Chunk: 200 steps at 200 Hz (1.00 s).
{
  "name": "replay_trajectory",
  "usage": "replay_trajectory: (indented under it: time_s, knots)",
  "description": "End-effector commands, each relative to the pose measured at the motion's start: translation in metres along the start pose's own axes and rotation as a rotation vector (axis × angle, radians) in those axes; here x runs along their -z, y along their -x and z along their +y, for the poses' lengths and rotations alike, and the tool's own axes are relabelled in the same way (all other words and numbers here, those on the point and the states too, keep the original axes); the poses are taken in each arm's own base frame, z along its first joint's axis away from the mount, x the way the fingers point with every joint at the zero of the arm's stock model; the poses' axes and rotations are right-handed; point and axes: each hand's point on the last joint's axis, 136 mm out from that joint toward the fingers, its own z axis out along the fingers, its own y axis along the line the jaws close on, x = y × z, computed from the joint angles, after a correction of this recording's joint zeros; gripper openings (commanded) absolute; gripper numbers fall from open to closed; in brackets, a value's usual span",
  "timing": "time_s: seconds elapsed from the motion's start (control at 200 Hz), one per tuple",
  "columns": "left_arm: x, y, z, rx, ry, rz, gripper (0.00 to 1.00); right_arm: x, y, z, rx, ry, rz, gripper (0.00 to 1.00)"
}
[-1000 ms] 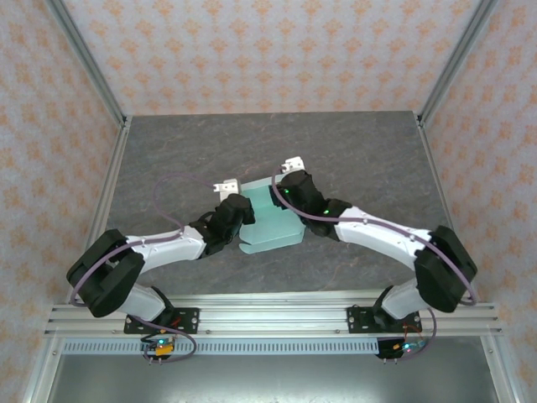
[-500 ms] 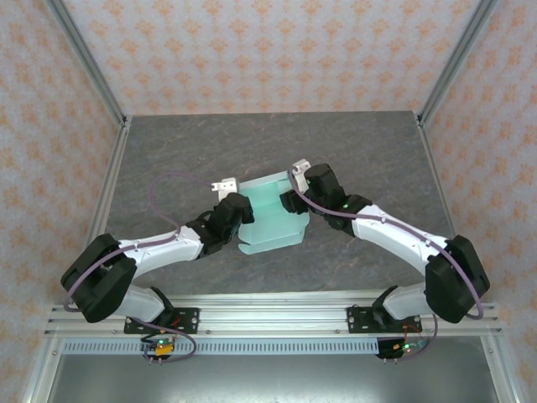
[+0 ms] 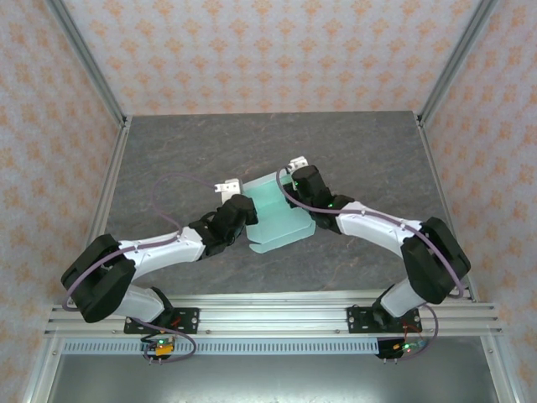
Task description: Fold the paper box
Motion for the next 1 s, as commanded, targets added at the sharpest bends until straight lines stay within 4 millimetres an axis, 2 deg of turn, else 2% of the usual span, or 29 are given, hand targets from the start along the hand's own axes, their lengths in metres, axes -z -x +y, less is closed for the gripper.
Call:
replay_trajectory:
  time_s: [0.0,0.08,0.24,0.265,0.37,0.45,0.551,0.696,0.761,0.851,0.996]
  knots:
    - [0.005,0.011,-0.014,0.049,-0.017,-0.036,0.01,0.0,0.025,-0.019,-0.061,-0.218,-0.145,0.33]
    - [0.003,0.008,-0.015,0.066,-0.022,-0.029,0.0,-0.006,0.02,-0.018,-0.048,-0.251,-0.146,0.42]
    - [0.003,0.007,-0.012,0.073,-0.014,-0.028,0.0,-0.009,0.013,-0.02,-0.035,-0.263,-0.147,0.42]
    - [0.003,0.008,-0.012,0.069,-0.012,-0.029,0.0,-0.01,0.012,-0.018,-0.023,-0.248,-0.145,0.4]
    - [0.004,0.008,-0.009,0.058,0.007,-0.033,0.0,-0.009,0.007,-0.005,0.04,-0.126,-0.114,0.17]
    - [0.004,0.007,-0.007,0.054,0.015,-0.032,0.0,-0.006,0.006,-0.009,0.046,-0.111,-0.105,0.0]
    - [0.003,0.006,-0.007,0.059,0.011,-0.03,0.0,-0.007,0.003,-0.012,0.035,-0.108,-0.096,0.0]
    - [0.002,0.007,-0.009,0.062,0.009,-0.028,0.0,-0.008,0.0,-0.01,0.001,-0.1,-0.085,0.09]
    - [0.002,0.007,-0.009,0.064,0.011,-0.027,0.0,-0.005,0.001,-0.01,-0.023,-0.088,-0.092,0.23]
    - [0.003,0.008,-0.008,0.061,0.018,-0.03,0.01,0.004,0.005,-0.005,-0.03,-0.048,-0.098,0.35]
    - [0.006,0.011,-0.004,0.059,0.034,-0.041,0.01,0.027,0.01,-0.001,0.0,0.023,-0.103,0.41]
